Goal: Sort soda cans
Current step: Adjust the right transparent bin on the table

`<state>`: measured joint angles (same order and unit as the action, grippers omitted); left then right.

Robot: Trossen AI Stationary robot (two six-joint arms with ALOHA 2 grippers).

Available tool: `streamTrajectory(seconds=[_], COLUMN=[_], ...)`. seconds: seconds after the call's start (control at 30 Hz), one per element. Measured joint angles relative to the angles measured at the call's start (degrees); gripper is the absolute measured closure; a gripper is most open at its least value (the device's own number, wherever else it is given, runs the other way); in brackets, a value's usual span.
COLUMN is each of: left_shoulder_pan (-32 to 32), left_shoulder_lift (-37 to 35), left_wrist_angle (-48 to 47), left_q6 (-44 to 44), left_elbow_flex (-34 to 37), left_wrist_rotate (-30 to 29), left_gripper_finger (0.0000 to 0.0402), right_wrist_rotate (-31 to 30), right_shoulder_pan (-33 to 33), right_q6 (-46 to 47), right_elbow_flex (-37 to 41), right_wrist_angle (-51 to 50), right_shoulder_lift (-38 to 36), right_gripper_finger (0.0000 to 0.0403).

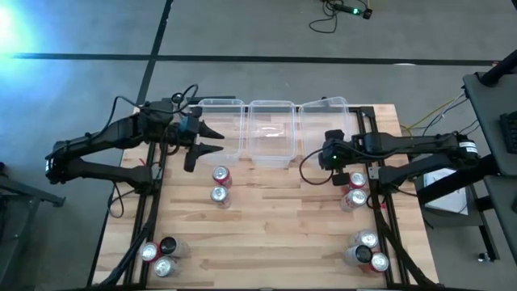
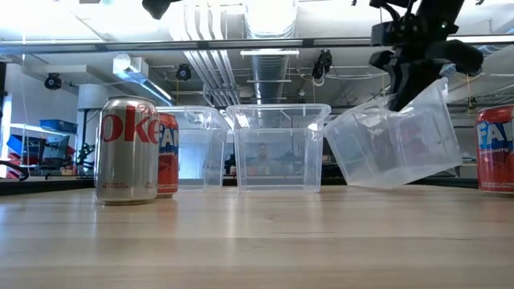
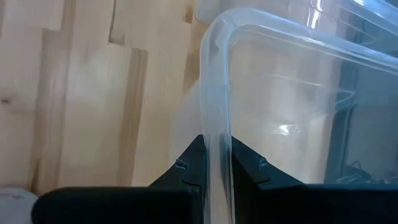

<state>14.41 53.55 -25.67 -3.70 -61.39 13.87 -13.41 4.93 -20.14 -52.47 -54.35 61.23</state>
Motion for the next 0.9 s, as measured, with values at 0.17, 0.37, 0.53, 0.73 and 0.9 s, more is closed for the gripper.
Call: streamTrajectory(seconds=[0.17,0.37,0.53,0.73,0.9], left_shoulder_pan=[0.0,0.0,0.0,0.0,0.0], left_shoulder_lift=[0.5,1.1,1.1,1.1,1.1], left_wrist_angle=[-0.1,-0.2,-0.2,0.0,0.2], left_q6=[0.0,0.3,1.3,2.0,2.8], left_elbow_flex=[0.0,0.0,0.0,0.0,0.0], left_wrist_rotate=[0.0,0.0,0.0,0.0,0.0], left_gripper_finger=[0.0251,0.0251,0.0251,0.0251,0.0251], right_wrist_rotate=[-0.1,-0.3,-0.3,0.0,0.7], right_shoulder_pan=[0.1,0.2,0.2,0.1,0.1], right_q6=[-0.1,-0.5,-0.9,-1.8,-3.0], right_elbow_flex=[0.3,0.3,0.3,0.4,0.4], right_wrist_angle=[0.9,1.3,1.6,2.8,2.3], right_shoulder_lift=[0.3,0.7,0.7,0.7,0.7], right_gripper_finger=[0.0373,0.0329,0.0281,0.0269,0.0288])
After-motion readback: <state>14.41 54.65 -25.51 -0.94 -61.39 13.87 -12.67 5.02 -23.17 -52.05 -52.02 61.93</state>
